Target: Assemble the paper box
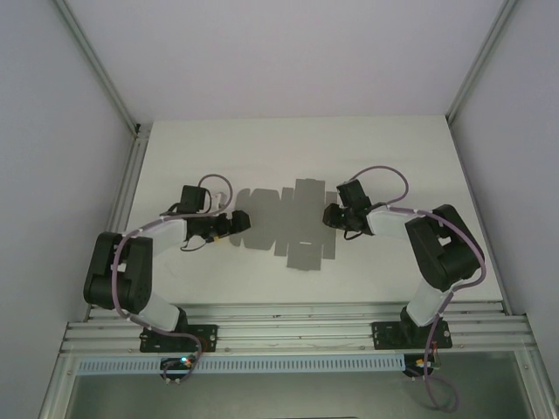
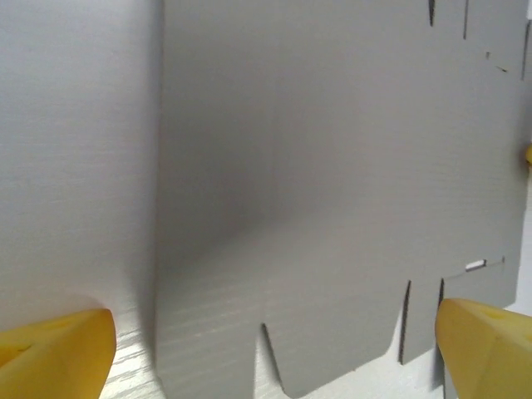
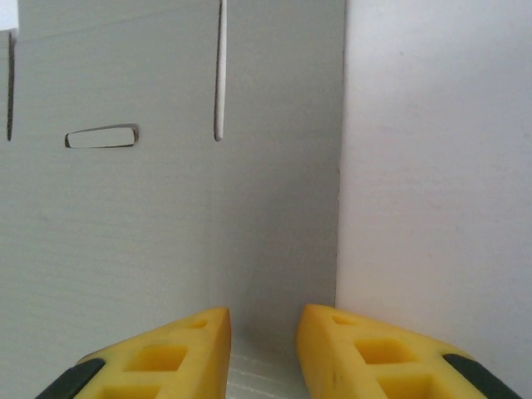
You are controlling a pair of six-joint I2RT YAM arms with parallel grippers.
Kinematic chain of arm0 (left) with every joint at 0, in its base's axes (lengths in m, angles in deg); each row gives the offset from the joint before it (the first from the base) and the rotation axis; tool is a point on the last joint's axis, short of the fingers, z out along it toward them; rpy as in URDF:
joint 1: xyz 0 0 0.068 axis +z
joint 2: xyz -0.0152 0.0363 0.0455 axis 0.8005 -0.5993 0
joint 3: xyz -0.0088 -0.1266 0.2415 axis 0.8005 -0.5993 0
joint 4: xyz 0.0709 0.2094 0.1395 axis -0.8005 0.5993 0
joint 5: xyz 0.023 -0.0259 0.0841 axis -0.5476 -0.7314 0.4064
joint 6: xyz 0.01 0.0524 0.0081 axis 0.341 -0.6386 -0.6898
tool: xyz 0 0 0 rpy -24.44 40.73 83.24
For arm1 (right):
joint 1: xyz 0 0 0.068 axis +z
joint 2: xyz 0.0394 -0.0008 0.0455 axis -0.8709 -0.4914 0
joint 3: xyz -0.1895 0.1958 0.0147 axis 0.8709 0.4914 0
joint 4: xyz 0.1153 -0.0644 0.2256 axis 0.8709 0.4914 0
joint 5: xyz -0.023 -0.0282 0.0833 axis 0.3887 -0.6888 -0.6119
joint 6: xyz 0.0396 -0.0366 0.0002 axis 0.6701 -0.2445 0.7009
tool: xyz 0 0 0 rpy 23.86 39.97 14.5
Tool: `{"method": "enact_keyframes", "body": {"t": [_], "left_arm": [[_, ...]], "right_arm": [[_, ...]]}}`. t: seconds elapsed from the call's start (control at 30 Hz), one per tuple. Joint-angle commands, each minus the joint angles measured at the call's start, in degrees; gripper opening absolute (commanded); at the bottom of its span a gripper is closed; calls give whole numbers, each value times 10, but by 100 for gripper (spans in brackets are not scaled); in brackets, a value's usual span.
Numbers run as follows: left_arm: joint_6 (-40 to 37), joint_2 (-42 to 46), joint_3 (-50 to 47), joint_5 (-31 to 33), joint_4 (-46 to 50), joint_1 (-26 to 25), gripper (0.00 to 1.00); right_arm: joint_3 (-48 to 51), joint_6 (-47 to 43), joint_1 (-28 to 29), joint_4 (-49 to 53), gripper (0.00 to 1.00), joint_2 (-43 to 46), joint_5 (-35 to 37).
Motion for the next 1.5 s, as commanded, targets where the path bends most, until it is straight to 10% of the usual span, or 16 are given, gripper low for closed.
{"method": "enact_keyframes", "body": {"t": [0.0, 0.47, 0.67, 0.9, 1.13, 1.47], "left_arm": [[13, -27, -10, -138, -104, -25, 96], [52, 77, -56, -128, -211, -25, 43], [42, 128, -66, -89, -204, -28, 2], [55, 254, -89, -72, -208, -27, 0], [133, 404, -90, -91, -244, -20, 0], [303, 447, -92, -144, -416, -18, 0]], "right_arm": [[41, -9, -3, 66, 32, -61, -18], [103, -58, -8, -31, 34, -9, -67], [134, -70, -8, -63, 38, 69, -65], [156, -61, -39, -27, 68, 289, -85], [166, -17, -129, -56, 99, 468, -286], [109, 13, -168, -156, 84, 432, -427]]}}
